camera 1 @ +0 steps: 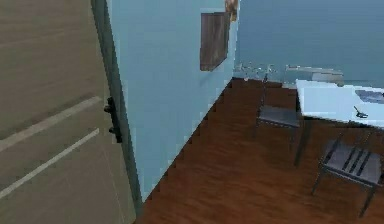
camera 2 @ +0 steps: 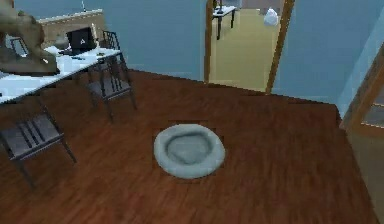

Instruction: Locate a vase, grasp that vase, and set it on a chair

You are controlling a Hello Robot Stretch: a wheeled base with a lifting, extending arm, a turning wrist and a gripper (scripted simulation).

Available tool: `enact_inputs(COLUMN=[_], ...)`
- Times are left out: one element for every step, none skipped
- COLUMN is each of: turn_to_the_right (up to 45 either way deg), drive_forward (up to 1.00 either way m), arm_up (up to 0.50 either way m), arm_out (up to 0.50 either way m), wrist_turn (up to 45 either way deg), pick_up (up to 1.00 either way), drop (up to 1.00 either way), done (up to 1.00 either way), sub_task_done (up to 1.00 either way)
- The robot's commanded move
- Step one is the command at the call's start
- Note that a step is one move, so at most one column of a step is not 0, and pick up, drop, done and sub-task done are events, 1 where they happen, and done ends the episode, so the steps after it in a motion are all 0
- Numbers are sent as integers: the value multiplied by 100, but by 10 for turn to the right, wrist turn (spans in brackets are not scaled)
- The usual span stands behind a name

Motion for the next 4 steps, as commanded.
enact_inputs(turn_to_the_right=[120,0,0,0], drive_forward=[0,100,95,75], arm_up=[0,0,0,0], arm_out=[0,0,0,0], wrist_turn=[0,0,0,0], pick_up=[0,0,0,0], drop=[0,0,0,0], done=[0,0,0,0], sub_task_done=[0,0,0,0])
